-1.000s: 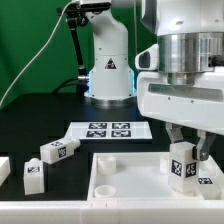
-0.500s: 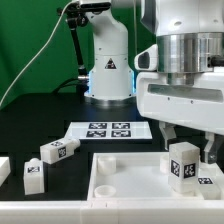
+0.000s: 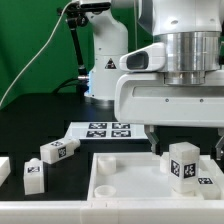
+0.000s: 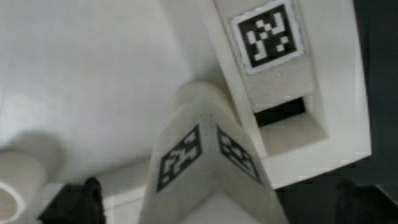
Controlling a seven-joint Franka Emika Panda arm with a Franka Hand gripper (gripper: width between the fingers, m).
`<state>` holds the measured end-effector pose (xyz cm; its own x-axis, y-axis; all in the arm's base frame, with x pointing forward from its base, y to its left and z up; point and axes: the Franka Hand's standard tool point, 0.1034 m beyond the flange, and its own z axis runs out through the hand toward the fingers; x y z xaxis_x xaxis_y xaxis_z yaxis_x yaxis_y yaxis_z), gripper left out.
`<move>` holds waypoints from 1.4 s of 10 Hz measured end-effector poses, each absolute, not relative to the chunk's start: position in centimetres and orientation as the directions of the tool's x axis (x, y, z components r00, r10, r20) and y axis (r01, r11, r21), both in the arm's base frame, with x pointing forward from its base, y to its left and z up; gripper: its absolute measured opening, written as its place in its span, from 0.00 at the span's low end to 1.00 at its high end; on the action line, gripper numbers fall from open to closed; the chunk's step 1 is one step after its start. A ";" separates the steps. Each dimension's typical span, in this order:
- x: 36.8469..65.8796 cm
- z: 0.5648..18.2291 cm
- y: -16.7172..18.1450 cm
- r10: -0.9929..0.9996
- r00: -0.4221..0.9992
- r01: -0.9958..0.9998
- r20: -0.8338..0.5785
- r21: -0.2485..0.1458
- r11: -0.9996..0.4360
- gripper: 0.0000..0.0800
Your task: Assemble one leg
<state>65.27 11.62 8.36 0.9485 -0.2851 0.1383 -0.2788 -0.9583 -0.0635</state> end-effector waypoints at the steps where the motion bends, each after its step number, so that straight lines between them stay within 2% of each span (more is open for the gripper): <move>1: 65.3 8.4 11.5 -0.190 0.971 -0.185 0.144 -0.050 -0.982 0.81; 4: 65.5 8.5 11.3 0.108 0.982 0.108 0.155 0.007 -0.994 0.81; 6: 65.5 8.5 11.2 0.225 0.963 0.221 0.150 0.041 -0.974 0.81; 7: 65.5 8.5 11.0 0.251 0.956 0.247 0.149 0.046 -0.968 0.67; 8: 65.5 8.5 11.0 0.250 0.957 0.246 0.149 0.045 -0.968 0.67; 9: 65.5 8.5 11.0 0.248 0.957 0.244 0.149 0.045 -0.969 0.43; 10: 65.5 8.5 11.0 0.246 0.958 0.242 0.149 0.045 -0.969 0.36; 13: 65.5 8.5 11.1 0.158 0.976 0.155 0.152 0.029 -0.988 0.36; 14: 65.4 8.4 11.2 0.000 0.988 0.000 0.157 0.001 -1.000 0.36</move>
Offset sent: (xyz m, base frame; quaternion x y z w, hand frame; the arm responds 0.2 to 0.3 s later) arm 0.0064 0.0087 0.0022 0.0210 -0.0117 -0.2425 0.9698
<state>65.45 11.20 8.42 0.9876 0.0000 0.1573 -0.0002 -1.0000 0.0014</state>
